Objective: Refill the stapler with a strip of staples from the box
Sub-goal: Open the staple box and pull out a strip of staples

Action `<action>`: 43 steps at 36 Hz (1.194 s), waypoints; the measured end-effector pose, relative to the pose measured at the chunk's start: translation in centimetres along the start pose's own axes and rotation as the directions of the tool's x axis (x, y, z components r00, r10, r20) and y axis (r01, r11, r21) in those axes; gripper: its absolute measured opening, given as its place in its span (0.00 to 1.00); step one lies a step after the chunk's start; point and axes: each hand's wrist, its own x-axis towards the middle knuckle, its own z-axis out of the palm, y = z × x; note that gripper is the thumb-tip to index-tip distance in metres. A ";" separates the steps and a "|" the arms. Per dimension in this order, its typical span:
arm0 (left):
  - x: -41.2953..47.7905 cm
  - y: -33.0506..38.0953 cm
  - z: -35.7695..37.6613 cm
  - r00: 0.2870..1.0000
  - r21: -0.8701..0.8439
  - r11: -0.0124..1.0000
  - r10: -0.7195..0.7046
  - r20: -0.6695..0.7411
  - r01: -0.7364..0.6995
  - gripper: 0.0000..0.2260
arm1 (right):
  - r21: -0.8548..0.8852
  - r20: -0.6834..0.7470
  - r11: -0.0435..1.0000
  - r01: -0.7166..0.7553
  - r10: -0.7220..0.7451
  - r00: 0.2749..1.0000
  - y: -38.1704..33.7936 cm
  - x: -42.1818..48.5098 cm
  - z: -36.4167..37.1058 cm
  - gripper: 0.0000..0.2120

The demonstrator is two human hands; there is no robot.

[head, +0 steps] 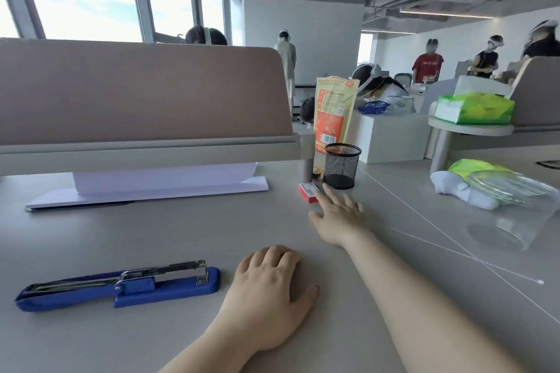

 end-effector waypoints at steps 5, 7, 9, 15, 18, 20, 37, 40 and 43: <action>0.0 -0.1 -0.1 1.000 -0.004 1.000 -0.012 0.024 0.012 0.23 | -0.068 0.045 0.997 0.019 -0.016 0.999 0.1 0.5 0.6 0.28; -0.1 -0.1 -0.1 0.999 -0.022 1.000 -0.015 0.038 0.016 0.23 | -0.070 0.042 0.997 0.017 -0.014 0.999 0.0 0.1 0.4 0.27; -0.1 -0.2 -0.3 0.999 -0.038 0.999 -0.016 0.044 0.018 0.24 | -0.044 0.028 0.999 0.014 -0.013 1.000 -0.3 -0.5 0.2 0.26; 0.1 -0.3 -0.6 0.999 -0.085 0.996 -0.025 0.046 0.029 0.23 | 0.078 0.007 0.996 0.047 -0.047 0.999 -0.7 -4.7 -0.5 0.23; -0.1 -0.1 -1.0 0.999 -0.113 0.993 -0.031 0.022 0.034 0.19 | 0.098 -0.003 0.993 0.068 -0.068 0.998 -1.0 -8.5 -1.1 0.22; -0.6 0.1 -1.4 0.999 -0.150 0.988 -0.034 0.010 0.035 0.15 | 0.098 -0.018 0.992 0.086 -0.084 0.996 -1.2 -11.2 -1.6 0.21; -8.1 0.3 -2.5 0.997 -0.114 0.992 0.054 -0.059 -0.060 0.22 | 0.494 -0.189 0.855 0.156 -0.069 0.980 -3.4 -20.5 -3.3 0.07; -7.6 0.4 -2.6 0.999 -0.168 0.986 0.008 -0.036 -0.014 0.25 | 0.548 -0.161 0.827 0.128 -0.047 0.986 -3.2 -20.4 -3.2 0.11; -7.2 0.4 -2.5 0.999 -0.169 0.985 -0.029 -0.027 0.024 0.25 | 0.512 -0.133 0.854 0.097 -0.033 0.991 -3.0 -20.1 -3.1 0.19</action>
